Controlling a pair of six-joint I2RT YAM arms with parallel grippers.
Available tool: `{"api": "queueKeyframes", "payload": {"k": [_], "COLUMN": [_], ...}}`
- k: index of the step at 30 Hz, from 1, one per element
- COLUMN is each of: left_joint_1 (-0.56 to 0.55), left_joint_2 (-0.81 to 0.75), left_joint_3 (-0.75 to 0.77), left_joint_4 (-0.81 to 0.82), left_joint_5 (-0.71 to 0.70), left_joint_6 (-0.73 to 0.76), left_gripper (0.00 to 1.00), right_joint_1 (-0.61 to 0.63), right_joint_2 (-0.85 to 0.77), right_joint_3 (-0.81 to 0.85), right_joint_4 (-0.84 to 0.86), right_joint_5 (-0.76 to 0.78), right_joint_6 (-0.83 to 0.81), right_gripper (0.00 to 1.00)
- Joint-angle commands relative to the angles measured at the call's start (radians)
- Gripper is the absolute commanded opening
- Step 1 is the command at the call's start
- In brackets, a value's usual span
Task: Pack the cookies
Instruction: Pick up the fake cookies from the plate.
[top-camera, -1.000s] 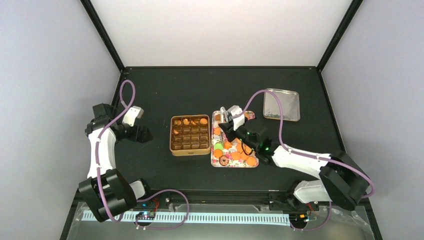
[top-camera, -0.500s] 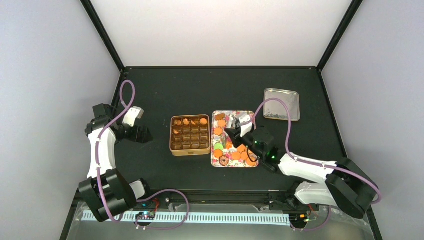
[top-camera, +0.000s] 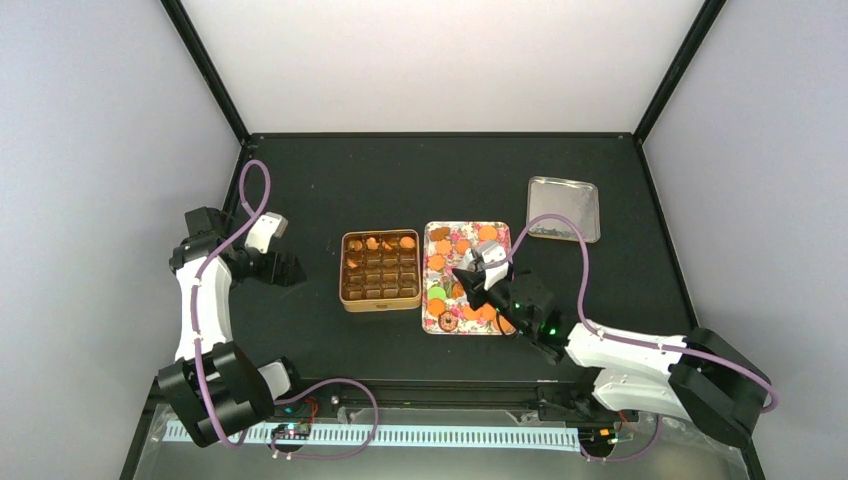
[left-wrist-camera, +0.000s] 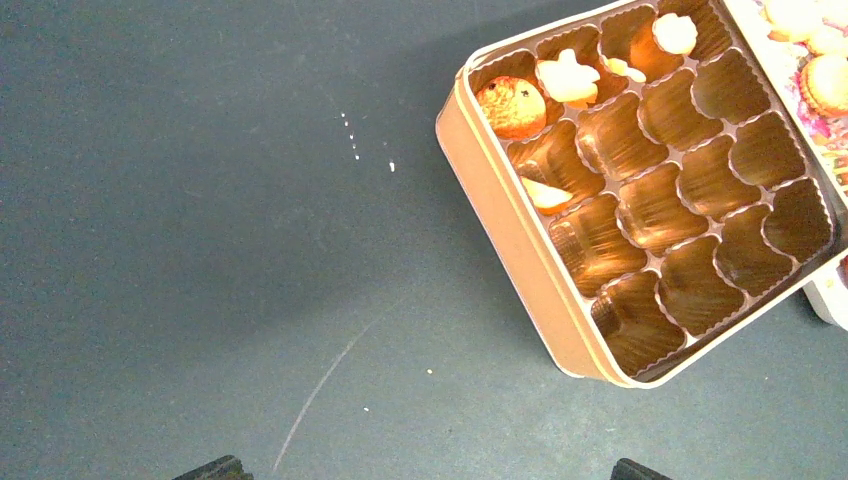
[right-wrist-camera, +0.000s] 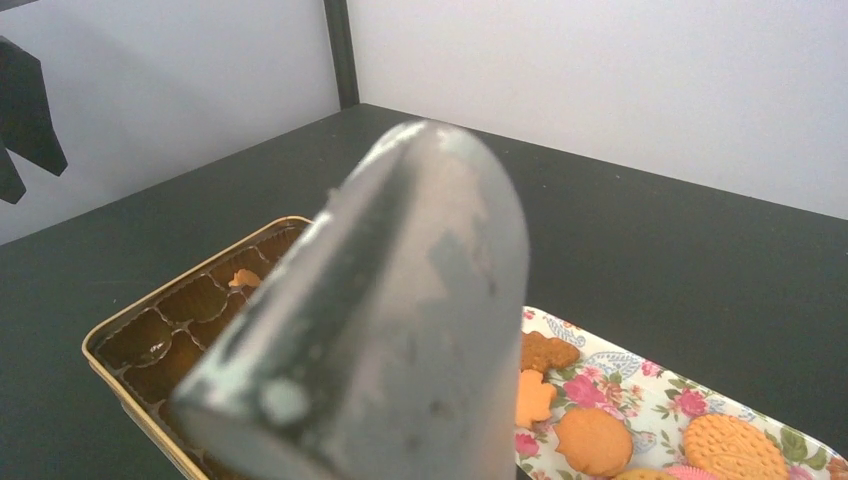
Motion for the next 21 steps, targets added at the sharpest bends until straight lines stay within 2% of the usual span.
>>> {"api": "queueKeyframes", "payload": {"k": [1, 7, 10, 21], "left_joint_1": [-0.004, -0.007, -0.009, -0.012], "left_joint_2": [-0.021, -0.020, -0.019, -0.015], "left_joint_3": [0.033, 0.039, 0.042, 0.060], "left_joint_4": [-0.013, -0.012, -0.012, -0.012], "left_joint_5": [0.032, 0.036, 0.037, 0.038], "left_joint_6": [0.015, 0.007, 0.004, -0.011], "left_gripper": [0.96, 0.96, 0.96, 0.96], "right_joint_1": [0.035, 0.047, 0.049, 0.050], "right_joint_2": [-0.002, 0.006, -0.002, -0.061], "right_joint_3": [-0.045, -0.001, 0.042, 0.229], "right_joint_4": [-0.079, -0.120, -0.137, -0.212], "right_joint_5": [0.066, 0.091, 0.103, 0.075], "right_joint_6": [0.020, -0.025, -0.065, -0.178], "right_gripper": [0.24, 0.12, 0.09, 0.05]}}
